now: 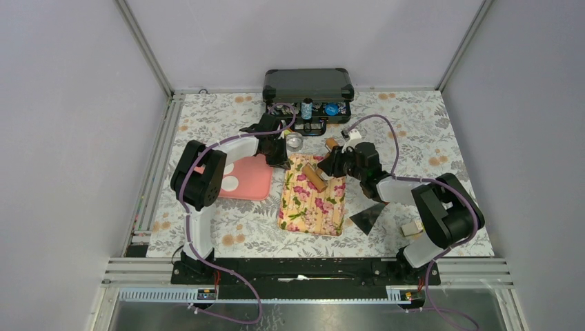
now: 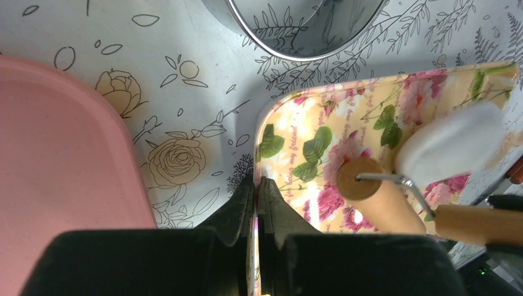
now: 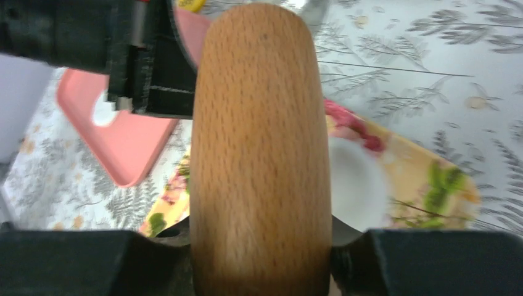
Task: Roll out the dumpling wrappers from the dough
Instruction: Flatten out the dough on the work surface.
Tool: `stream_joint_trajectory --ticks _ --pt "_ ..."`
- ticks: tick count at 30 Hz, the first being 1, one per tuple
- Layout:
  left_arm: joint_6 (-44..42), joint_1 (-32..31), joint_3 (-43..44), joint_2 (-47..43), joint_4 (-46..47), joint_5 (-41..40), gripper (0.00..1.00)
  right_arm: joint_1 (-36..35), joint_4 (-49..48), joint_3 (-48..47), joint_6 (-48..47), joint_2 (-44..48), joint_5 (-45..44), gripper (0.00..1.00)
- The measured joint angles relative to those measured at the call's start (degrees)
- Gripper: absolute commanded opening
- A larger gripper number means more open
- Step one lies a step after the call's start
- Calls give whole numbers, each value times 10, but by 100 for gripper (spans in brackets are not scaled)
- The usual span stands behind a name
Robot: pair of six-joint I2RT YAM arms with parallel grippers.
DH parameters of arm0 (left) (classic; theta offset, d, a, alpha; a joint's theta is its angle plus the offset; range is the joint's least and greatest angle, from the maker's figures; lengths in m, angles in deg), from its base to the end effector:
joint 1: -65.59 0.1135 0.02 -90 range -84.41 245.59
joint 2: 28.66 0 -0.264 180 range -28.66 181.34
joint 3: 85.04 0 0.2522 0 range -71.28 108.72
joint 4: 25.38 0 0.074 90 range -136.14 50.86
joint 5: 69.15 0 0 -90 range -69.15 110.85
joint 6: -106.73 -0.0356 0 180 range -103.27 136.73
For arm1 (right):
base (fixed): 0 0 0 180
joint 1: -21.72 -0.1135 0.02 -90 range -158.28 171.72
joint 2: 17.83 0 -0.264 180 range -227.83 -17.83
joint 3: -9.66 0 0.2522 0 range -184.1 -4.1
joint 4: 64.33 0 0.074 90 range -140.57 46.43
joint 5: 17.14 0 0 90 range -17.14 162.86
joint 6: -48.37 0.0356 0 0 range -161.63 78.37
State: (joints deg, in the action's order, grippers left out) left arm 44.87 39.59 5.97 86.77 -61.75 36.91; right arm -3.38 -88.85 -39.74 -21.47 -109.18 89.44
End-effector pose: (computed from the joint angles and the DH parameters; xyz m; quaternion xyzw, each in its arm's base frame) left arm 0.3694 -0.1911 0.1532 0.0173 0.9587 -0.2340 0.1608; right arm 0.2827 0.1436 0.1764 -0.1196 0.7932 0.3326 0.4958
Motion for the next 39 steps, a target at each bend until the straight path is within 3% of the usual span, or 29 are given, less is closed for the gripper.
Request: stream_joint_trajectory --ticks 7,16,22,28,33,39 --pt "3 0 0 0 -2 3 0 -6 19 -2 0 2 51 0" --pt "3 0 0 0 -2 3 0 3 158 -37 -35 95 115 0" --pt "3 0 0 0 -2 3 0 19 240 -134 -113 124 16 0" --pt "4 0 0 0 -2 3 0 19 285 -149 -194 131 -96 0" --pt "4 0 0 0 -2 3 0 19 294 -125 -219 130 -146 0" --pt "4 0 0 0 -2 3 0 17 200 -13 -211 134 -141 0"
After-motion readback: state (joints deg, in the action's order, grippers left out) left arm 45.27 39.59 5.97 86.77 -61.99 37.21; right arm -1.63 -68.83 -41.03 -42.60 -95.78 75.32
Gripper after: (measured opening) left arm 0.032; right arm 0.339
